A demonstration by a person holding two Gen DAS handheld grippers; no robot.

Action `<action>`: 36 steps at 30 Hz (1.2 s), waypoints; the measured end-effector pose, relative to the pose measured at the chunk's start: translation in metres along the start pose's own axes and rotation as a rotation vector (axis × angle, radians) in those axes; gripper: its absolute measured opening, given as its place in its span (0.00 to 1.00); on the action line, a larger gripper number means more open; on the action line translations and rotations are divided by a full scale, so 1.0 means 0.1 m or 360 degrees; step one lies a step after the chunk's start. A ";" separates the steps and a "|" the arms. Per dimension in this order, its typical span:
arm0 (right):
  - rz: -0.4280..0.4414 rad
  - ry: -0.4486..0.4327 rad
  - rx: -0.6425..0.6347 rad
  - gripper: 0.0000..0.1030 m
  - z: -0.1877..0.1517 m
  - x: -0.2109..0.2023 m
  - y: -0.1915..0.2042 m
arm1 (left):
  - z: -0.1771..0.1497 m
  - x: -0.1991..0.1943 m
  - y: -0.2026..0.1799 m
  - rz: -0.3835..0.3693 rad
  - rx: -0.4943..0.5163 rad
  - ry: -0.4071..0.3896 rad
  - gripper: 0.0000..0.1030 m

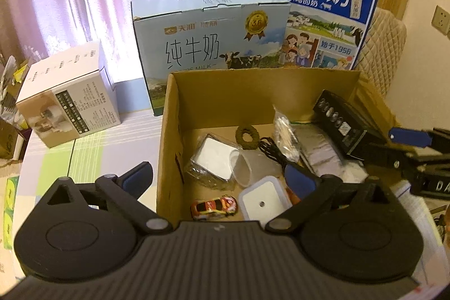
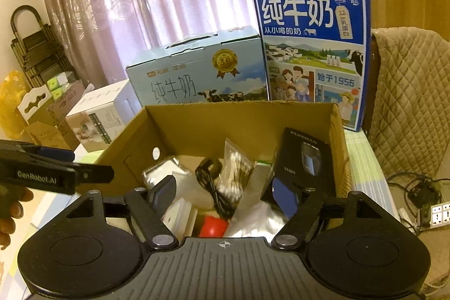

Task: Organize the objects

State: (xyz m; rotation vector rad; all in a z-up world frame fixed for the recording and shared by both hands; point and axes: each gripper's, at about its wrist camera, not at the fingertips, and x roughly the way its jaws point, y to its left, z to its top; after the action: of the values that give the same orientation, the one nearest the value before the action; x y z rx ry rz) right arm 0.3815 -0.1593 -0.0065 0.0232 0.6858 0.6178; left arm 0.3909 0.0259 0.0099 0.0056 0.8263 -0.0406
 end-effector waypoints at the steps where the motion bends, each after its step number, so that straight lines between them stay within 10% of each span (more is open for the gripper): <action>1: 0.0001 -0.0004 0.0001 0.71 -0.02 -0.05 0.00 | -0.02 -0.05 -0.01 -0.0001 -0.0006 -0.0006 0.97; 36: 0.0007 0.0007 -0.0013 0.75 -0.88 -1.67 0.38 | -1.17 -1.83 -0.59 0.0120 -0.0136 -0.0133 0.99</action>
State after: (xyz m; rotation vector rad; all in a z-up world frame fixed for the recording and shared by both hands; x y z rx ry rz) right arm 0.2083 -0.2338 0.0307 0.0157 0.6879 0.6248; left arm 0.1788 -0.0248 0.0663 -0.0449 0.7433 0.0653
